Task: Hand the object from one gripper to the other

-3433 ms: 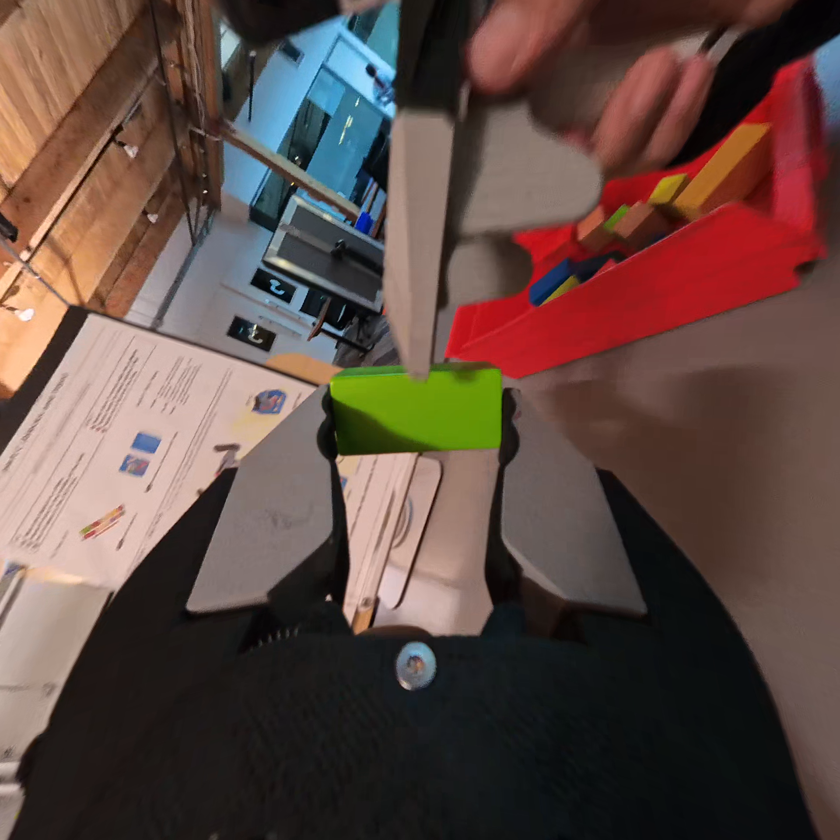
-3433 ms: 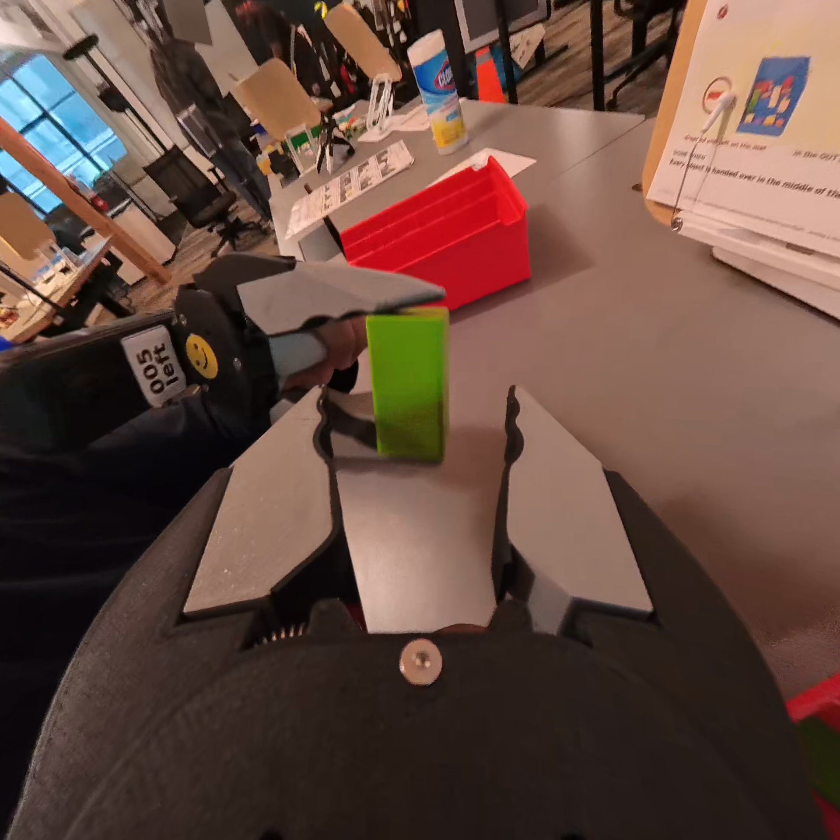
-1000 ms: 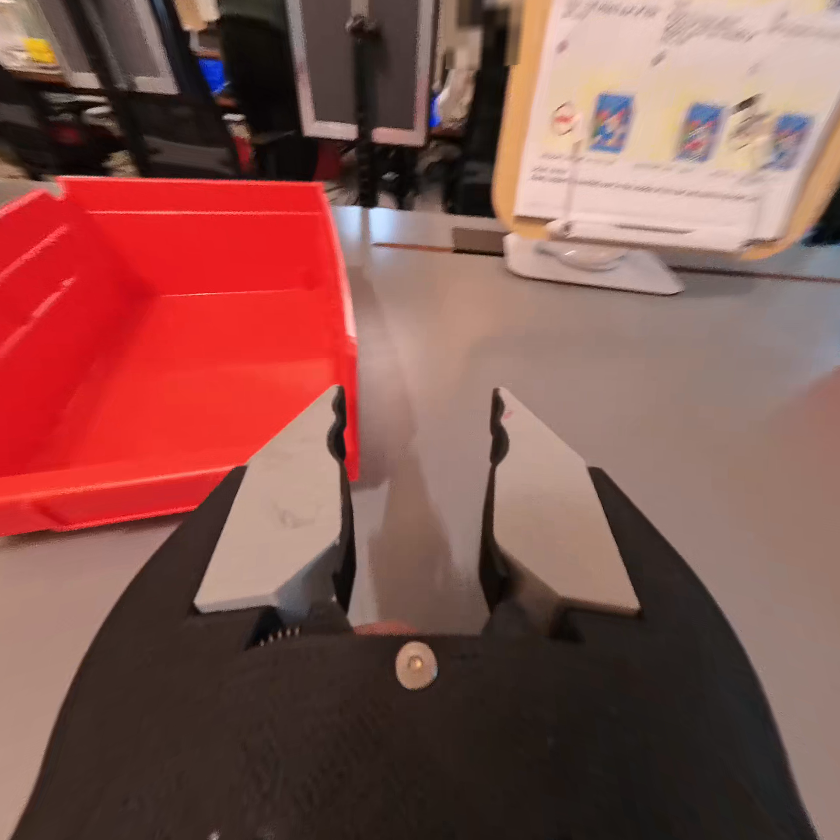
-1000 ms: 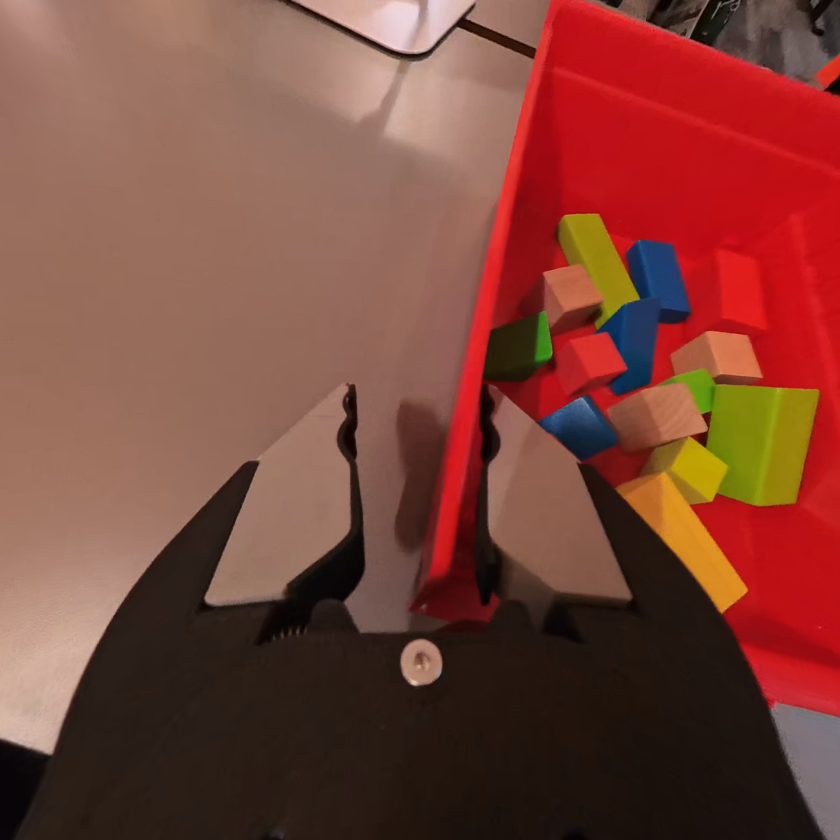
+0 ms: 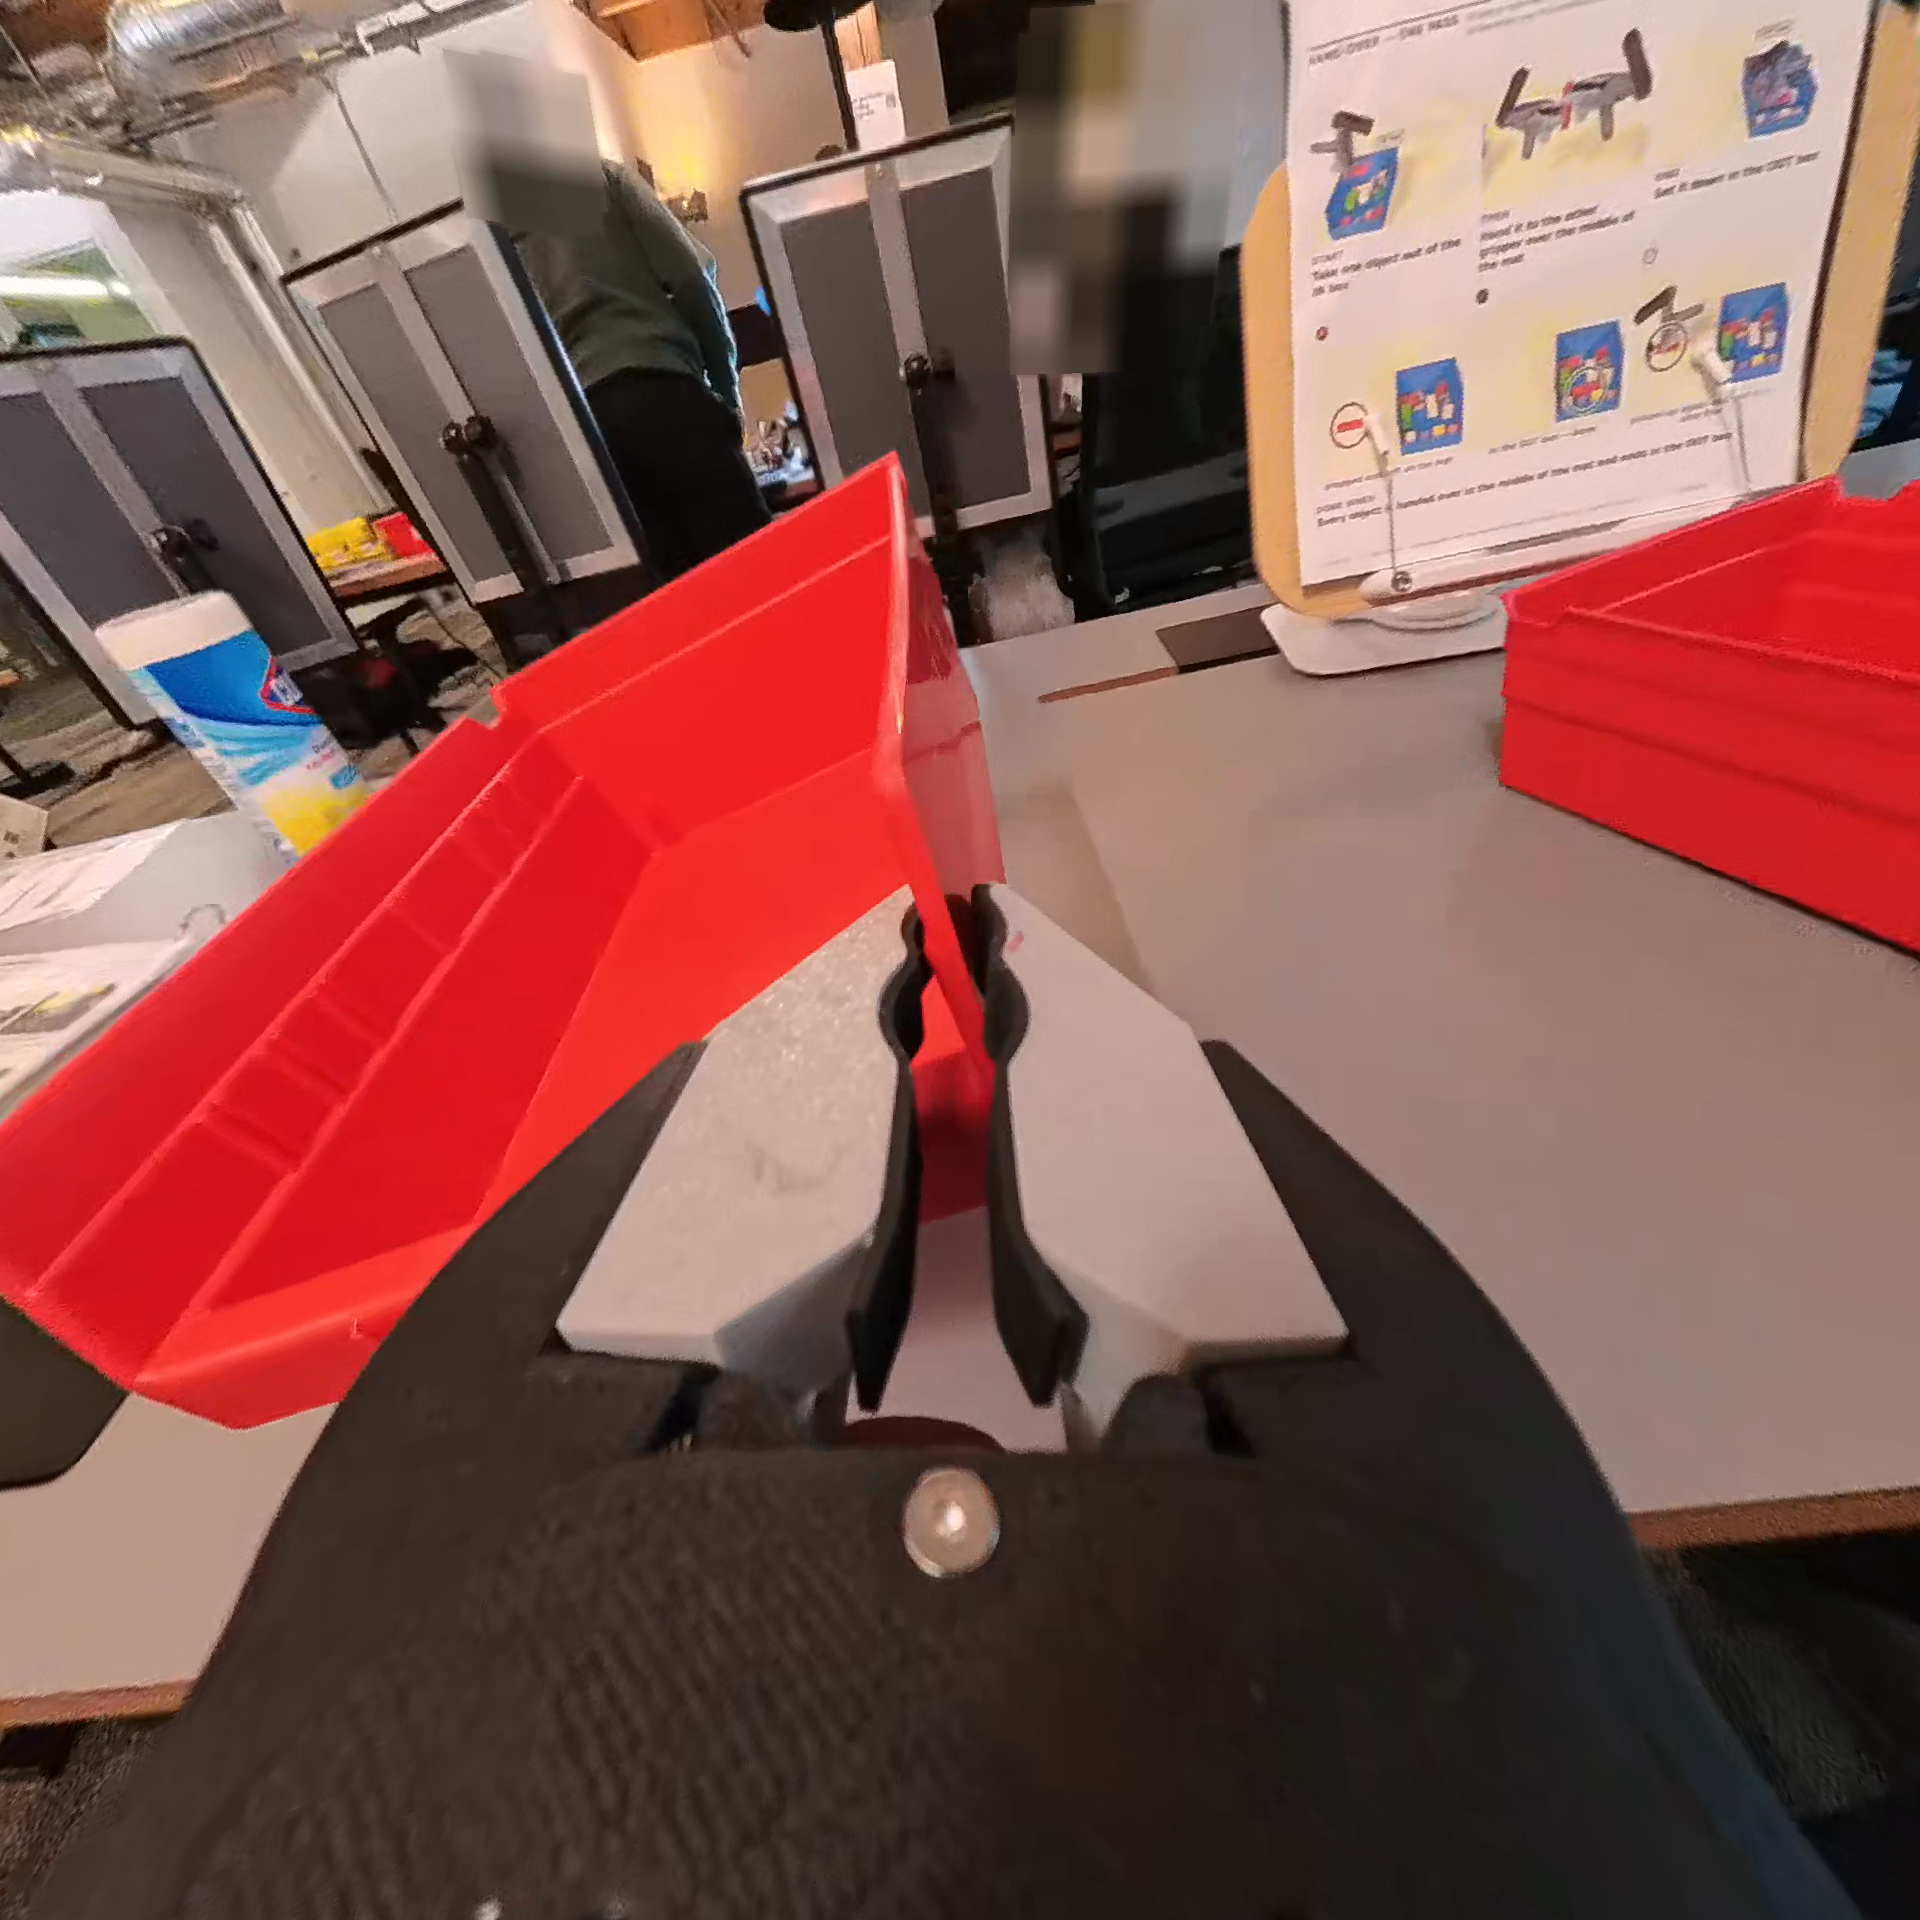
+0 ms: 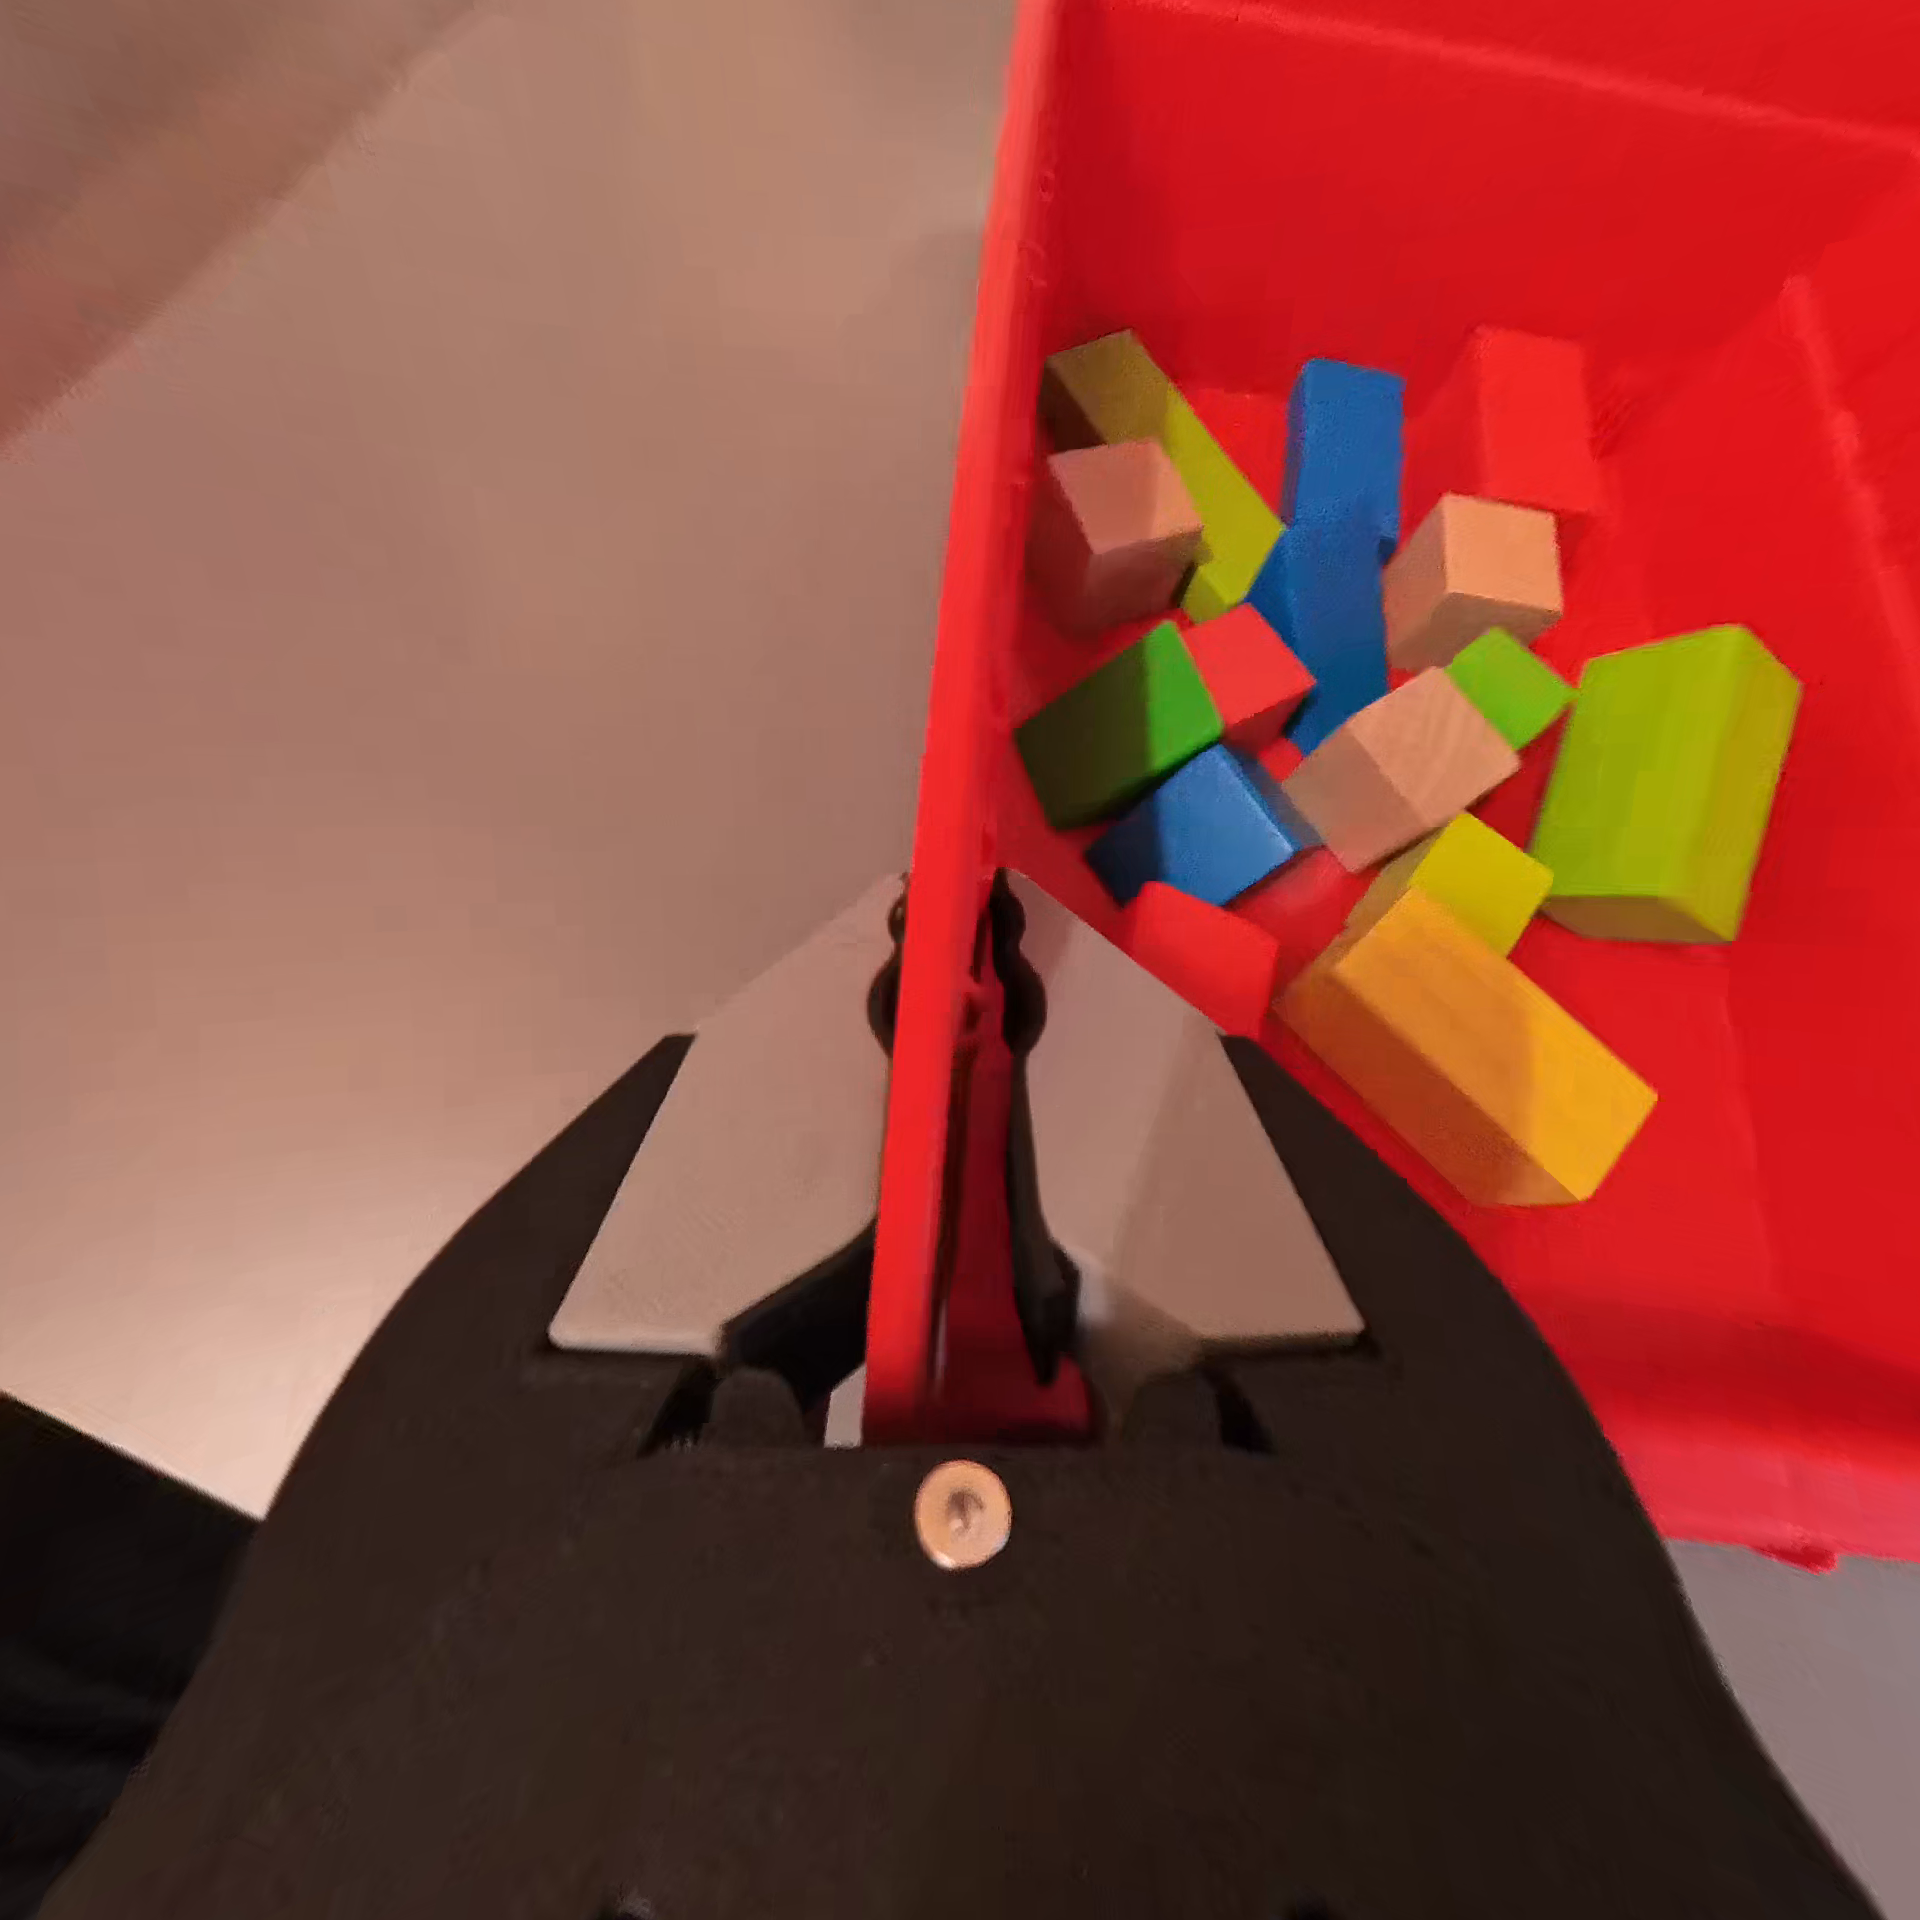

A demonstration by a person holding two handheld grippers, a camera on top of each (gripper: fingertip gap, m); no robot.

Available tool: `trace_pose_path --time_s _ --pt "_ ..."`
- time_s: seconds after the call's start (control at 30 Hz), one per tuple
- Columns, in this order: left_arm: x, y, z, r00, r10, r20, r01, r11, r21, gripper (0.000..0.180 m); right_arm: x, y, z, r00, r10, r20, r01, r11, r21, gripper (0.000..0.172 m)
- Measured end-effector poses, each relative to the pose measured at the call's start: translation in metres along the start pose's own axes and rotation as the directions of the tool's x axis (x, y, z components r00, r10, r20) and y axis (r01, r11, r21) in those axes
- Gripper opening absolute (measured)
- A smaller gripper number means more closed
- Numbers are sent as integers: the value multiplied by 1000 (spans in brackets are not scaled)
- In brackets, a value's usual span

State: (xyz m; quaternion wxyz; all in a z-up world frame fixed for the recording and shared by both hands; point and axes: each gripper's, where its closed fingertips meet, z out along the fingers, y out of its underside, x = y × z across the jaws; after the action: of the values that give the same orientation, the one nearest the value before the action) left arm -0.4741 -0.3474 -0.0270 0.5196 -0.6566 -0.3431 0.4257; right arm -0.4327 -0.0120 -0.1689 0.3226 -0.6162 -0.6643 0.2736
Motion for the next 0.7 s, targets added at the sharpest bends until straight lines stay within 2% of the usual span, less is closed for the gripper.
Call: trace_pose_path --time_s 0.03,0.1,0.13,0.17,0.23,0.37,0.4,0.43,0.47,0.5,0.53,0.63,0.7 --pt "-4 4 0 1000 -9 2 9 1000 -6 1 -5 6 2 998 -55 -24 54 998 -28 17" --pt "-9 11 0 999 -38 0 38 999 -10 1 -3 5 -3 983 -151 -102 147 988 -45 49" --pt "-11 13 -1 999 -53 -5 53 999 -7 1 -3 -1 -11 980 -170 -100 168 985 -26 42" --pt "-12 16 -2 998 -60 -9 60 998 -7 1 -3 -9 -21 982 -168 -85 171 985 23 28" --pt "-15 17 -3 999 -53 -7 53 998 -21 1 0 -20 -39 989 -146 -30 148 985 85 39" --pt "-16 13 -1 999 -40 15 40 999 -20 1 8 -11 -45 995 -97 -3 97 994 51 69" --pt "-14 13 0 999 -37 16 38 999 -19 1 7 -9 -41 995 -95 -5 95 994 50 69" --pt "-12 11 -1 999 -35 17 35 999 -16 1 3 -8 -38 996 -89 16 87 994 61 70" --pt "-11 10 -2 999 -35 14 35 999 -15 1 -2 -11 -36 997 -73 36 70 994 81 57" --pt "-9 7 -4 999 -33 9 33 999 -10 1 -8 -14 -34 996 -66 65 59 994 95 33" --pt "-8 2 -6 1000 -28 3 28 1000 -4 1 -14 -17 -31 995 -54 78 47 995 93 16" --pt "-1 -21 -12 1000 -9 -6 9 1000 26 1 -25 -28 -15 994 -100 -36 102 993 56 12" --pt "7 -46 -17 1000 12 -18 -10 998 65 1 -50 -41 -5 997 -78 -17 79 995 66 16"
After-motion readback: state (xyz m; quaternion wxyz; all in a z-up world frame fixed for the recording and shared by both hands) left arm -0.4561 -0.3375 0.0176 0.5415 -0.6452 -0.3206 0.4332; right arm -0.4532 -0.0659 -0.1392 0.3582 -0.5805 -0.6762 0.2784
